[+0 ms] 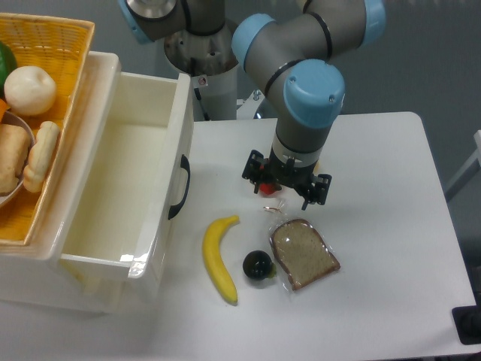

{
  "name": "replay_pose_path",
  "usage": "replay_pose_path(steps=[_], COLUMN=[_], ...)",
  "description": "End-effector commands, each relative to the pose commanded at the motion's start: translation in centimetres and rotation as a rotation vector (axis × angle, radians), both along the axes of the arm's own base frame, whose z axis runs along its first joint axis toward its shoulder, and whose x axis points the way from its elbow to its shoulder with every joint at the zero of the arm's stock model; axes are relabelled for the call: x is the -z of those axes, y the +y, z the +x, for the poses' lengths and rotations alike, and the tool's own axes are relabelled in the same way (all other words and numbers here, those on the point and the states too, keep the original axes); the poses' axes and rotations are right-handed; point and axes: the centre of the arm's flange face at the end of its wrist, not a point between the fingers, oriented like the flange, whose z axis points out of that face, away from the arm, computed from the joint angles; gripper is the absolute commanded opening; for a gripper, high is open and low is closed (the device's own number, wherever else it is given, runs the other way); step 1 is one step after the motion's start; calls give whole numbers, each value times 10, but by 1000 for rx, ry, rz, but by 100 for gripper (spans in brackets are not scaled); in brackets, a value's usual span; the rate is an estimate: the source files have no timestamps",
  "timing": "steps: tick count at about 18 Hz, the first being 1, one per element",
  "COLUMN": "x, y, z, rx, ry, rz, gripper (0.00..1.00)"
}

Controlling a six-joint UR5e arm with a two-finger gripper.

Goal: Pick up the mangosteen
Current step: 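Move the gripper down over the dark mangosteen beside the bagged bread, then close the gripper fingers around the mangosteen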

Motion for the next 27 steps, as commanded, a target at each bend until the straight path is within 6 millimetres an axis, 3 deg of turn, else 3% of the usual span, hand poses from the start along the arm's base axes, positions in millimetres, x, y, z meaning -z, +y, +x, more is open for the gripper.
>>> replay_pose_path(steps=[6,10,14,21,27], x=[57,81,87,82,84], y=[27,41,47,50,59], z=[-4,-2,-5,-11,-12], rx=[-109,-168,-338,-607,-731], ry=[-14,-15,-30,-24,-22], rz=[-17,-22,-19,-9,-7], gripper=[100,100,100,100,100])
